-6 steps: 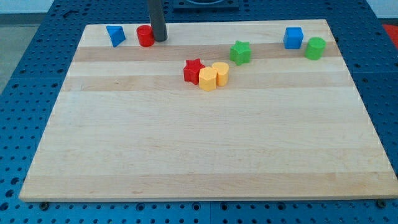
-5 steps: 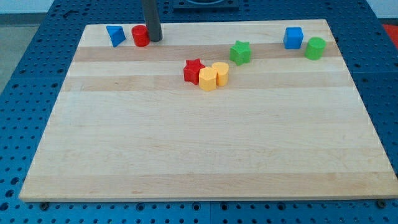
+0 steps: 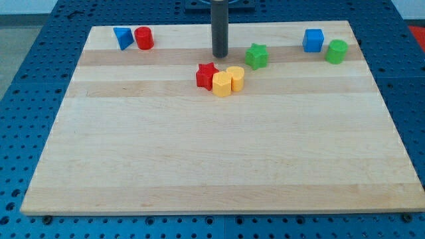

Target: Push the red star left and up a bit

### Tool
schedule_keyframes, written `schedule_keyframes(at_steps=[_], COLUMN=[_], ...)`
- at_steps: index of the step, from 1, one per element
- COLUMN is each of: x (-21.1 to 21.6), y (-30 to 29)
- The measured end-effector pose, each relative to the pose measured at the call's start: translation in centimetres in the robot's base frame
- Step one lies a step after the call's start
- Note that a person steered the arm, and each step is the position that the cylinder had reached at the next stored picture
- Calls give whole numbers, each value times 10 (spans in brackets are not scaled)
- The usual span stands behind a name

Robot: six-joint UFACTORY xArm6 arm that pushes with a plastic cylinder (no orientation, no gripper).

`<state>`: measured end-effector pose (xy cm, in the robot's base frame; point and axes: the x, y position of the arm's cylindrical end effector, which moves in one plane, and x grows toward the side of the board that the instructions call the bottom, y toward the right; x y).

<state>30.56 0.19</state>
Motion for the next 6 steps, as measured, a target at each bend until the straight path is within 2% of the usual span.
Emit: schedule_keyframes(at_steps=[3,4,6], x=[82,99,107], y=[-21,-33,-67])
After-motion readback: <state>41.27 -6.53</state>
